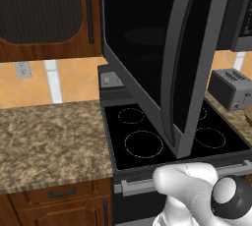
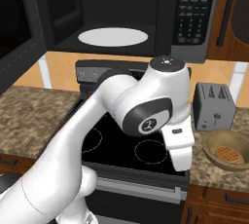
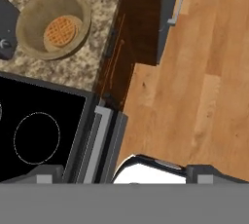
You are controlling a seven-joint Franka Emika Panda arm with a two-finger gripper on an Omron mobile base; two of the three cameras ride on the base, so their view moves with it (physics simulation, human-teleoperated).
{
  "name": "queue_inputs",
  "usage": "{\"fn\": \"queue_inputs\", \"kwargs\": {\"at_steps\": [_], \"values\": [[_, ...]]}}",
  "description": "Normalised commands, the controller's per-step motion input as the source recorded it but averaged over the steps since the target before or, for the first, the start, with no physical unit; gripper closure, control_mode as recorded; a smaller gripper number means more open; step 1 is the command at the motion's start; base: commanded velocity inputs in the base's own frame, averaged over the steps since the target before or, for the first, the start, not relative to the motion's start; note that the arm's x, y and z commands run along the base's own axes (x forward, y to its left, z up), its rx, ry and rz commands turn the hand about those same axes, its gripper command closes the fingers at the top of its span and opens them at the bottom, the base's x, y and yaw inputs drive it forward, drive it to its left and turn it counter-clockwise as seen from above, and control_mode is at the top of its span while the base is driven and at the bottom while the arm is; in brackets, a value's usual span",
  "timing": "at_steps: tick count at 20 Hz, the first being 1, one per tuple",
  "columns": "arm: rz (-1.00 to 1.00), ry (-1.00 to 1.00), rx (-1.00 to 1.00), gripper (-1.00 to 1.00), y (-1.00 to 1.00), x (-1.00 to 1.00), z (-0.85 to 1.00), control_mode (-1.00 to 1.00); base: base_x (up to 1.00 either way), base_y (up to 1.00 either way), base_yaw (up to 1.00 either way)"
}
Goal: Open the microwave, place the bowl with waffle inside the microwave, then close the microwave door and turn it on.
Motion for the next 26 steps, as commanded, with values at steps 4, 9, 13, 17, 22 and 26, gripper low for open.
{"fn": "queue_inputs", "kwargs": {"at_steps": [4,9,13,17,22,26], "values": [[-0.17,0.04,0.09,-1.0,-0.71,0.26,-0.88,-1.0,0.0,0.0,0.0],[0.01,-0.01,0.05,-1.0,-0.43,0.35,-0.53,-1.0,0.0,0.0,0.0],[0.05,-0.02,0.07,-1.0,-0.25,0.45,-0.54,-1.0,0.0,0.0,0.0],[0.01,0.0,0.06,-1.0,-0.26,0.48,-0.31,-1.0,0.0,0.0,0.0],[0.0,0.0,0.04,-1.0,-0.39,0.48,-0.33,-1.0,0.0,0.0,0.0],[0.0,0.0,0.04,-1.0,-0.45,0.32,-0.19,-1.0,0.0,0.0,0.0]]}}
